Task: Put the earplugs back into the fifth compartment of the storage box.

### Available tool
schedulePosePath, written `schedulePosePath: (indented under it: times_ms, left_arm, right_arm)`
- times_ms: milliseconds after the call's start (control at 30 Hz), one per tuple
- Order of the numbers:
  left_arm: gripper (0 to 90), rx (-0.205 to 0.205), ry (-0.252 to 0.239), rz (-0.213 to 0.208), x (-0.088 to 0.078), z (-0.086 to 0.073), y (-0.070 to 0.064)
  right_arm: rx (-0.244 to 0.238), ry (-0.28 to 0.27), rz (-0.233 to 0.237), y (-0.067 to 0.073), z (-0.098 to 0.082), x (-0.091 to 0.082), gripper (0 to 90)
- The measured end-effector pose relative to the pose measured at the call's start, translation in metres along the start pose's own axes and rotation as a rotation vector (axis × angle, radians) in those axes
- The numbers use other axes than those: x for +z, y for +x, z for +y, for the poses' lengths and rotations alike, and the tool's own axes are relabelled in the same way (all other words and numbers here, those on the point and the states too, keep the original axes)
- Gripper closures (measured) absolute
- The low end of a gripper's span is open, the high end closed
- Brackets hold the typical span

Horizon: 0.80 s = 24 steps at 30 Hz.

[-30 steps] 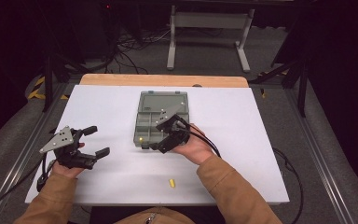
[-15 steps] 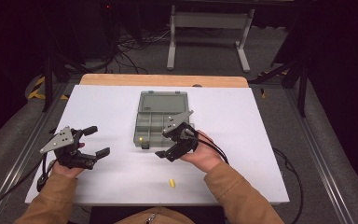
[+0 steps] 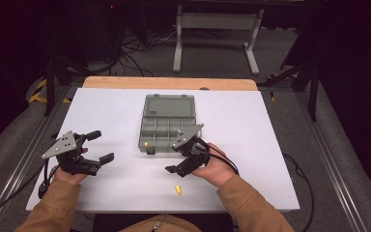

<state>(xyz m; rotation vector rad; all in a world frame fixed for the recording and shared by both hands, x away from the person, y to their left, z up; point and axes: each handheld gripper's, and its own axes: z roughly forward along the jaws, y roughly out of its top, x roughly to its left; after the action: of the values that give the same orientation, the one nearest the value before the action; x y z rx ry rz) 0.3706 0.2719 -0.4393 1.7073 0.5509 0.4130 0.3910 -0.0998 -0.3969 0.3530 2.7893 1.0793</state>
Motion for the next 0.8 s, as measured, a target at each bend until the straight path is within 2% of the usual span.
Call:
schedulePosePath:
  times_ms: [300, 500, 800]
  left_arm:
    - [2.8, 0.000, 0.001, -0.001, 0.001, 0.000, 0.000]
    - [2.8, -0.001, 0.003, -0.001, 0.001, 0.000, 0.000]
    - [2.8, -0.001, 0.001, -0.002, 0.001, 0.000, 0.000]
  right_arm:
    - [-0.005, 0.037, 0.019, 0.006, -0.010, 0.002, 25.7]
    - [-0.019, 0.095, 0.036, 0.010, -0.016, 0.009, 26.1]
    - [-0.020, 0.143, 0.066, 0.016, -0.023, 0.016, 29.1]
